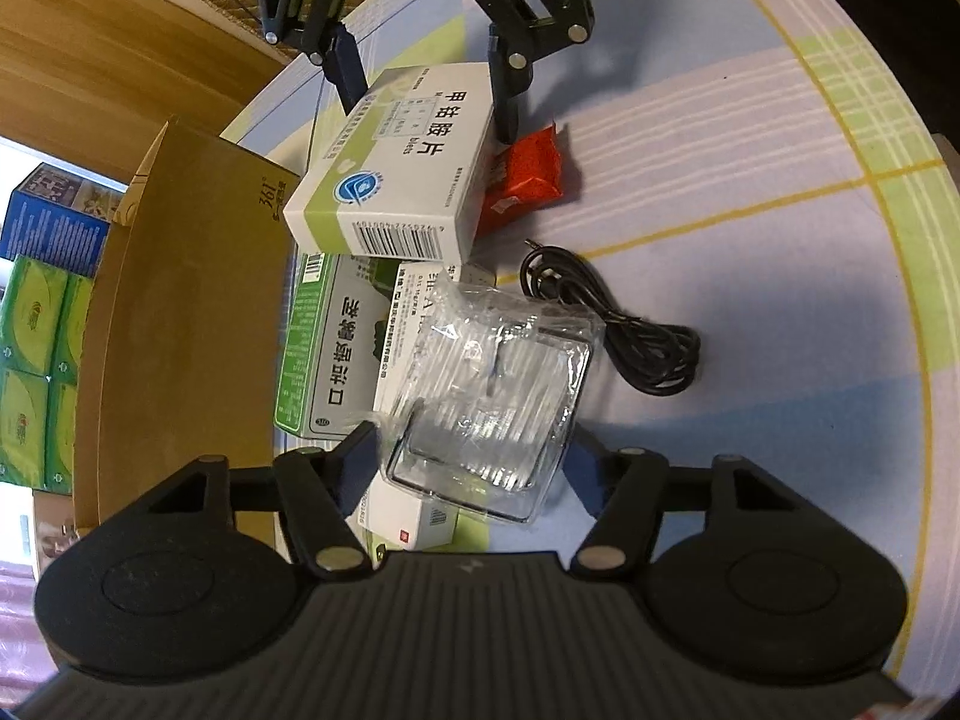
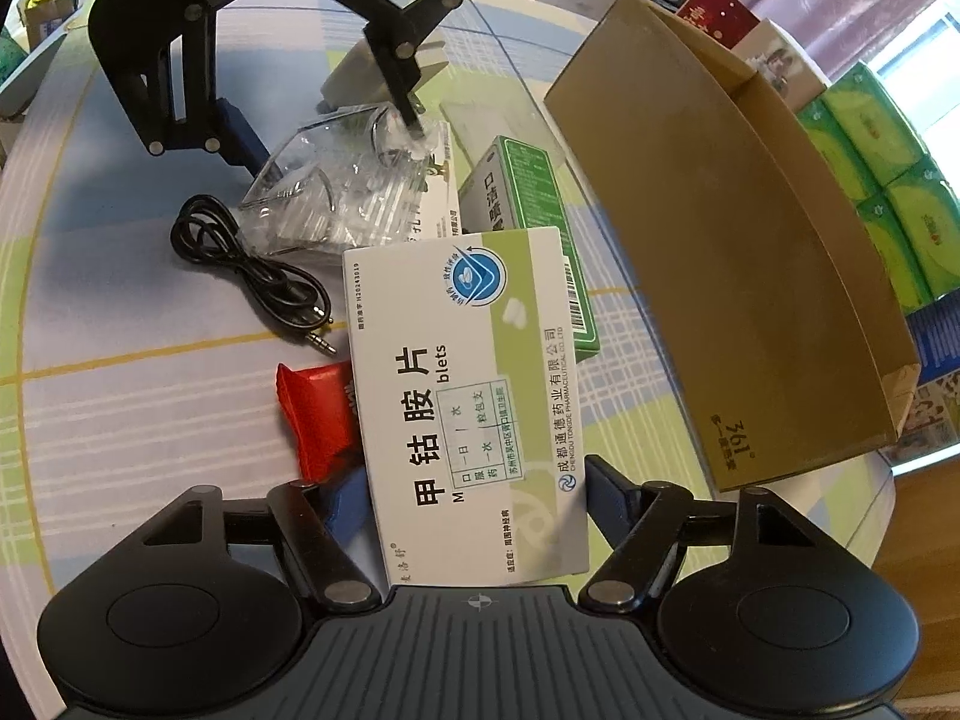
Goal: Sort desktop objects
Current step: 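Grasp the white medicine box with the right tool while the left tool grasps the clear plastic tray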
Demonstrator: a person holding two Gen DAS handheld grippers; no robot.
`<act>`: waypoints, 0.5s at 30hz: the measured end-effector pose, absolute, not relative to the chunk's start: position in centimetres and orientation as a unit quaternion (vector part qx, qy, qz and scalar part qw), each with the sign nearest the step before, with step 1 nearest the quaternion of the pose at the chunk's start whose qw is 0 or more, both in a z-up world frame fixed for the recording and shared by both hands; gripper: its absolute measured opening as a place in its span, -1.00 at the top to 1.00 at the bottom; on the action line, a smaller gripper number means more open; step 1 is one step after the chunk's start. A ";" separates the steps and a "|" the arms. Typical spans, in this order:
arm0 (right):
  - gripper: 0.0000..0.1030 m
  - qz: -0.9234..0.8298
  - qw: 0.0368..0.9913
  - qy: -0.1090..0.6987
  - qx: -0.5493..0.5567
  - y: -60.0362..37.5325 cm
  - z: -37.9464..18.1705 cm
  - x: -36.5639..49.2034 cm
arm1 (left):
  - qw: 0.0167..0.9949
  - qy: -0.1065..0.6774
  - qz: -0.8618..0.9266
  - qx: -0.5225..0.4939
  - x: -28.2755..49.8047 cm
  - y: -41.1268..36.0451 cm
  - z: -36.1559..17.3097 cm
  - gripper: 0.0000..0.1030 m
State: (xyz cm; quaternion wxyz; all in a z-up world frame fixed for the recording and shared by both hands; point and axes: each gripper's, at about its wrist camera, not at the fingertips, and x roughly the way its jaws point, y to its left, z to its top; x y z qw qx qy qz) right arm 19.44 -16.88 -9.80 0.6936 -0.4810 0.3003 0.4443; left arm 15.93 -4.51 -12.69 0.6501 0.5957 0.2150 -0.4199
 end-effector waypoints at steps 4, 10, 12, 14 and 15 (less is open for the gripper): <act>-0.35 0.440 0.698 0.307 -0.474 -17.0 -9.7 19.4 | 0.651 0.225 -0.416 0.595 16.0 -4.7 -12.8 -0.06; -0.34 0.433 0.708 0.318 -0.458 -17.4 -9.1 19.3 | 0.674 0.269 -0.402 0.558 16.5 -4.9 -12.0 0.00; -0.34 0.428 0.715 0.324 -0.447 -17.6 -8.6 19.4 | 0.685 0.286 -0.396 0.540 16.8 -4.9 -11.7 0.00; -0.34 0.424 0.722 0.331 -0.435 -17.7 -8.0 19.5 | 0.697 0.303 -0.387 0.523 16.9 -5.0 -11.0 0.00; -0.34 0.421 0.725 0.334 -0.430 -17.8 -7.8 19.5 | 0.701 0.309 -0.382 0.516 17.0 -5.1 -10.7 0.00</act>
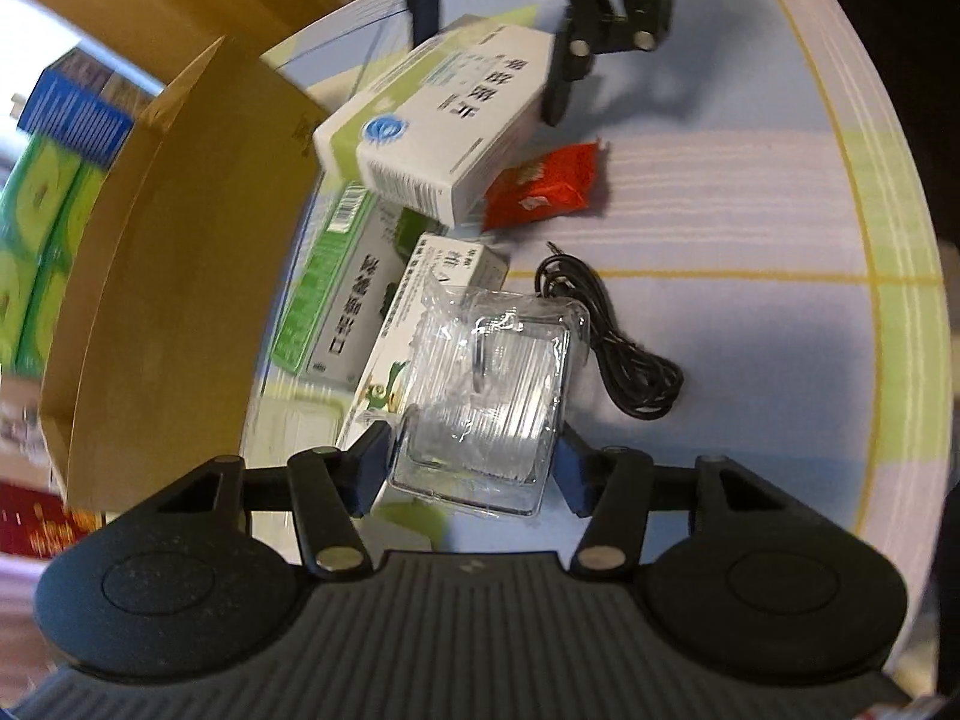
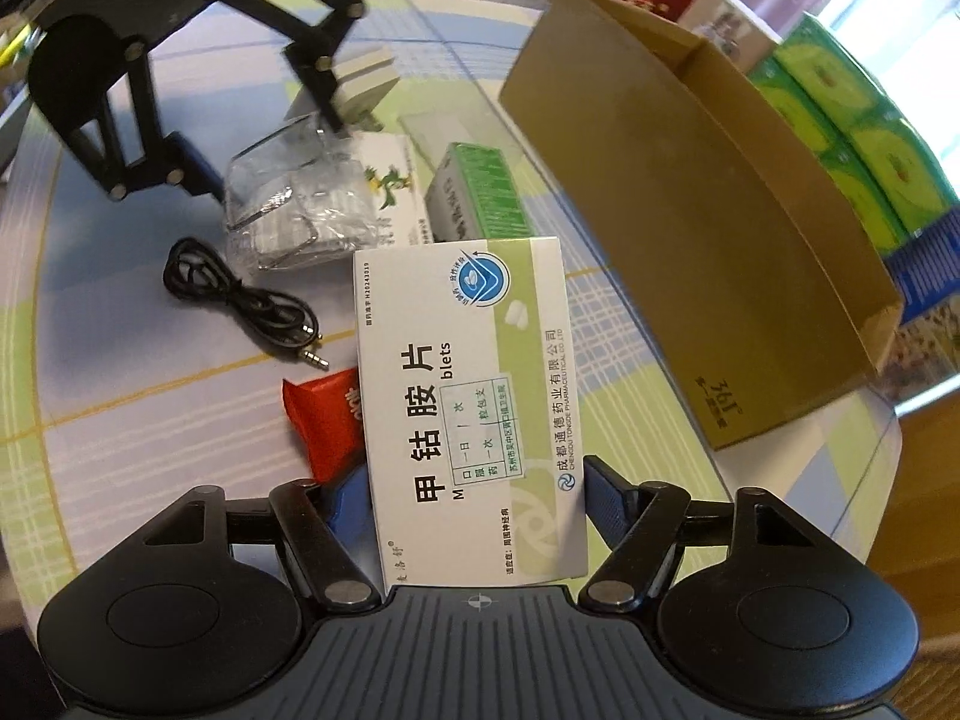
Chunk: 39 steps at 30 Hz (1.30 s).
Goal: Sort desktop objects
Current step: 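Grasp the white medicine box with the right tool while the left tool grasps the clear plastic tray, then carry the medicine box and plastic tray over the cardboard box and release them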
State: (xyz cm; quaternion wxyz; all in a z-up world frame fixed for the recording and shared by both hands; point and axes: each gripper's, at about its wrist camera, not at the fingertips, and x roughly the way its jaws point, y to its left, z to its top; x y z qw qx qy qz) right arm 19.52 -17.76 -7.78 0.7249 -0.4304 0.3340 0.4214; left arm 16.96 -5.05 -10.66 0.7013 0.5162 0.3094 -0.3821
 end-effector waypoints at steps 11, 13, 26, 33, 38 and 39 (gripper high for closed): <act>-0.34 0.383 0.766 0.391 -0.338 -18.5 -4.4 19.3 | 0.773 0.406 -0.316 0.373 16.7 -3.8 -5.8 0.00; -0.34 0.369 0.775 0.408 -0.312 -18.8 -3.7 19.2 | 0.785 0.421 -0.300 0.342 16.8 -3.5 -4.9 0.00; -0.34 0.305 0.813 0.461 -0.185 -19.6 -0.2 17.3 | 0.831 0.487 -0.204 0.175 16.3 -2.6 -1.2 0.00; -0.34 0.282 0.820 0.484 -0.122 -19.7 0.9 16.9 | 0.847 0.494 -0.157 0.115 15.9 -2.4 -0.4 0.00; -0.34 0.275 0.821 0.491 -0.097 -19.7 1.8 16.9 | 0.853 0.493 -0.143 0.088 16.0 -2.2 0.5 0.00; -0.34 0.274 0.822 0.491 -0.094 -19.8 2.0 16.9 | 0.855 0.493 -0.141 0.084 16.1 -2.2 0.7 0.01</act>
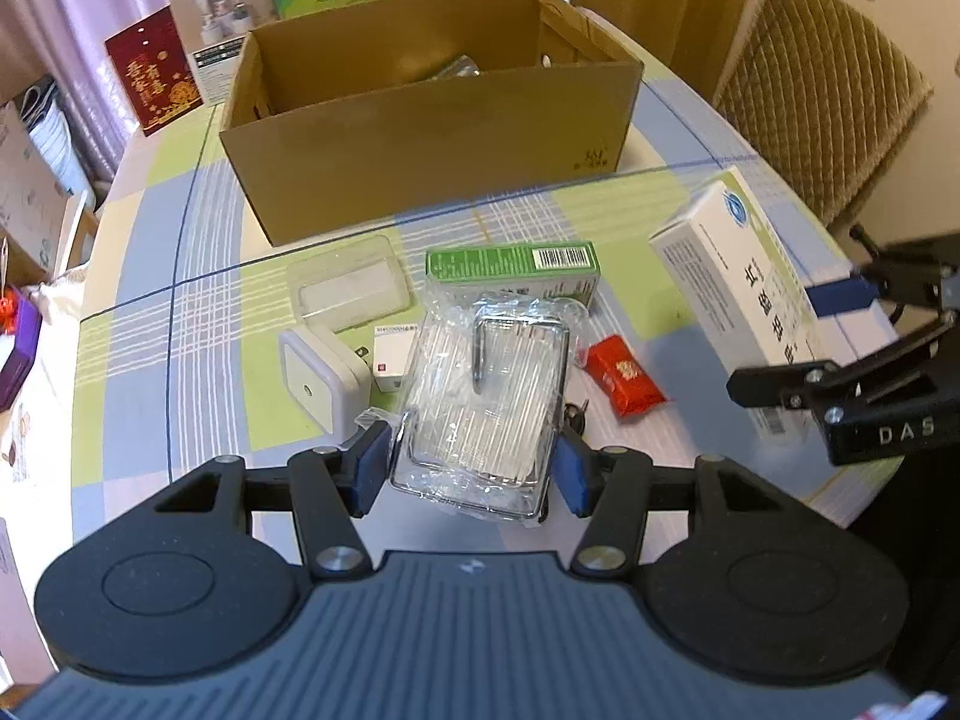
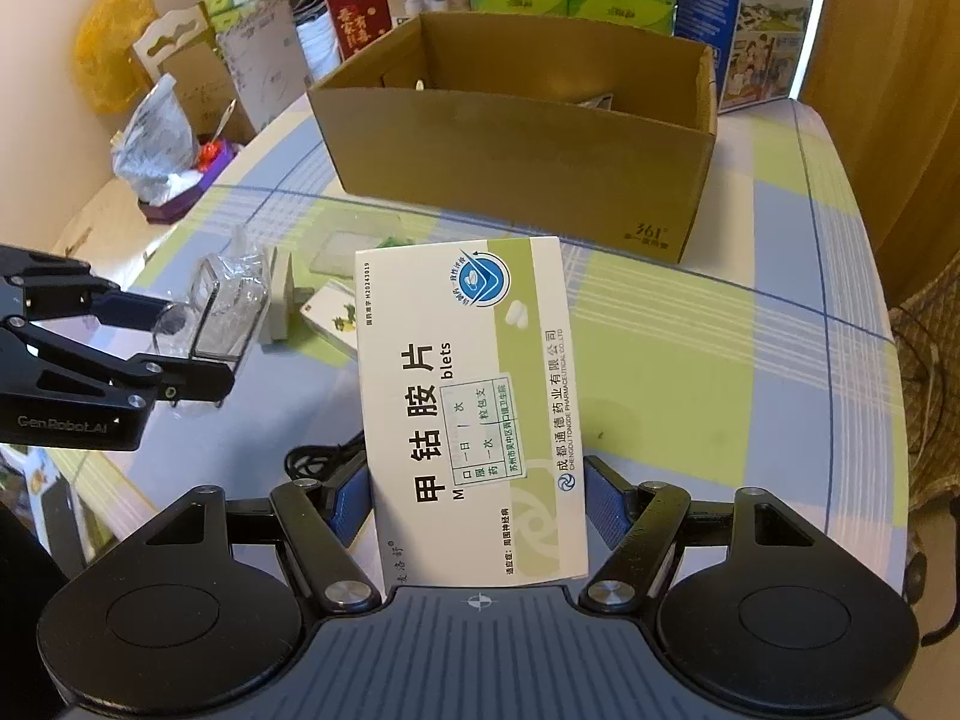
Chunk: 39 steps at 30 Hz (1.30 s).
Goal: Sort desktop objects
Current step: 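Carry the medicine box and plastic tray over the cardboard box and release them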
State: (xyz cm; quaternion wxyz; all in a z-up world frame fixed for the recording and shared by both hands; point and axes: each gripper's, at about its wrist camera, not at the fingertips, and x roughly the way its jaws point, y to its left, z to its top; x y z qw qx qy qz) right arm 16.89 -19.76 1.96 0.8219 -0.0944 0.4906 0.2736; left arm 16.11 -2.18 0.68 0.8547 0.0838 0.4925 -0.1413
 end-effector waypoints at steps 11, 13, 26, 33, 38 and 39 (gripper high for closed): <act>-0.34 0.253 0.832 0.488 -0.070 -19.8 4.7 18.9 | 0.866 0.477 -0.127 0.073 18.0 -1.7 4.4 0.01; -0.34 0.252 0.834 0.486 -0.067 -19.8 5.2 19.4 | 0.869 0.474 -0.124 0.070 18.7 -1.6 5.2 0.01; -0.34 0.241 0.848 0.467 -0.061 -19.3 8.5 23.9 | 0.874 0.467 -0.116 0.067 22.7 -1.0 7.9 0.01; -0.34 0.238 0.853 0.459 -0.070 -18.1 9.5 26.8 | 0.875 0.466 -0.114 0.064 25.7 -0.7 8.3 0.00; -0.34 0.237 0.854 0.456 -0.075 -17.4 9.7 29.0 | 0.875 0.467 -0.114 0.063 27.9 -0.5 8.3 0.00; -0.34 0.237 0.855 0.456 -0.075 -17.3 9.8 29.5 | 0.874 0.467 -0.113 0.064 28.3 -0.4 8.2 0.00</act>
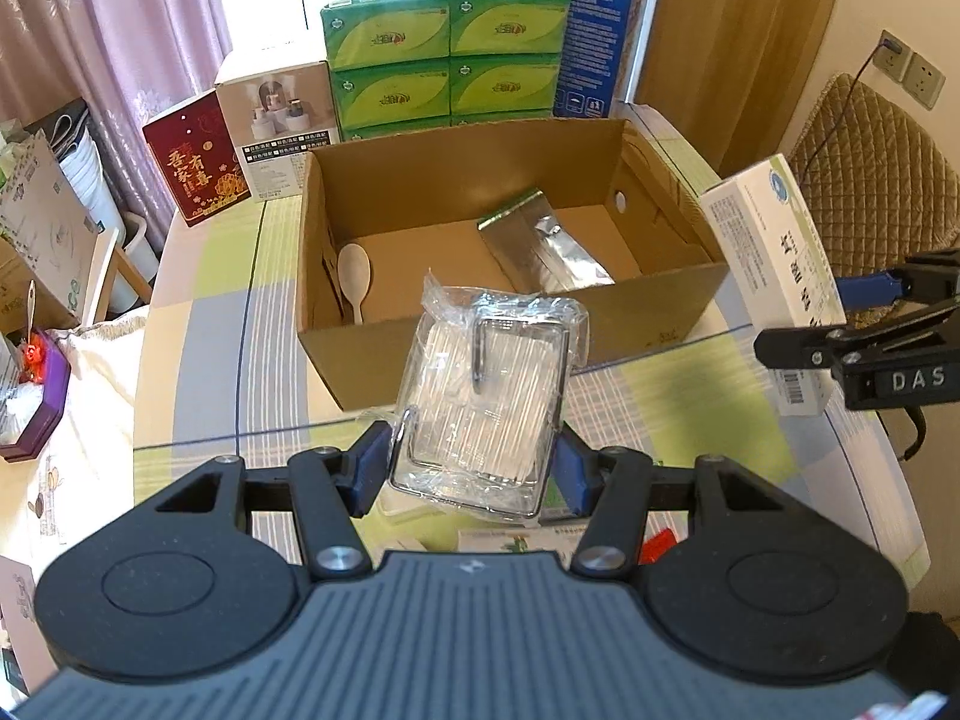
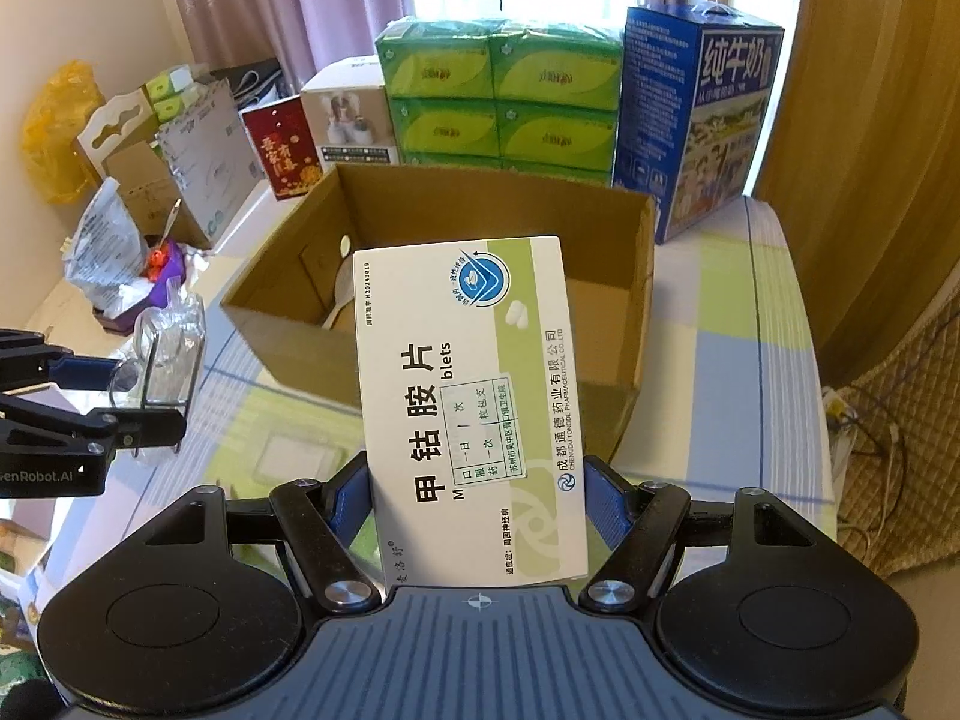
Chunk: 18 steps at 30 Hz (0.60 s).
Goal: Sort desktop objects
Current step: 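Carry the medicine box and plastic tray over the cardboard box and release them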
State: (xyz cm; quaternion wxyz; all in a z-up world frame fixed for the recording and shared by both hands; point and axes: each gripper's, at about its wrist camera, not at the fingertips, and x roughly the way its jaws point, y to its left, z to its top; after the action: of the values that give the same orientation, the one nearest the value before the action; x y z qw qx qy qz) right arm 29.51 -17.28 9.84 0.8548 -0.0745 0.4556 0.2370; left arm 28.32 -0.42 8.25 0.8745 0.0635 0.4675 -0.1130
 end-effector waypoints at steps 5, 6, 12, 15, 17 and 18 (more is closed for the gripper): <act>-0.34 0.231 0.860 0.450 -0.069 -17.3 10.6 32.4 | 0.877 0.464 -0.108 0.065 31.2 -0.1 8.5 0.00; -0.34 0.229 0.861 0.449 -0.068 -17.4 10.8 33.0 | 0.877 0.464 -0.107 0.065 31.7 -0.1 8.5 0.00; -0.34 0.221 0.864 0.448 -0.061 -17.4 10.9 36.5 | 0.877 0.464 -0.106 0.070 35.3 -0.7 8.2 0.00; -0.34 0.220 0.863 0.451 -0.050 -17.3 10.6 38.3 | 0.877 0.462 -0.107 0.071 36.9 -1.1 7.9 0.00; -0.34 0.221 0.863 0.453 -0.041 -17.1 10.4 39.2 | 0.877 0.462 -0.108 0.072 38.0 -1.4 7.7 0.00; -0.34 0.222 0.863 0.453 -0.037 -16.9 10.3 39.8 | 0.878 0.461 -0.108 0.072 38.5 -1.5 7.5 0.00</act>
State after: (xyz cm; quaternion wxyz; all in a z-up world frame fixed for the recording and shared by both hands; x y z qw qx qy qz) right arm 39.78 -16.90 10.26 0.8628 -0.0366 0.4528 0.2218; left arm 38.52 -1.55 7.52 0.8776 0.0717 0.4614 -0.1084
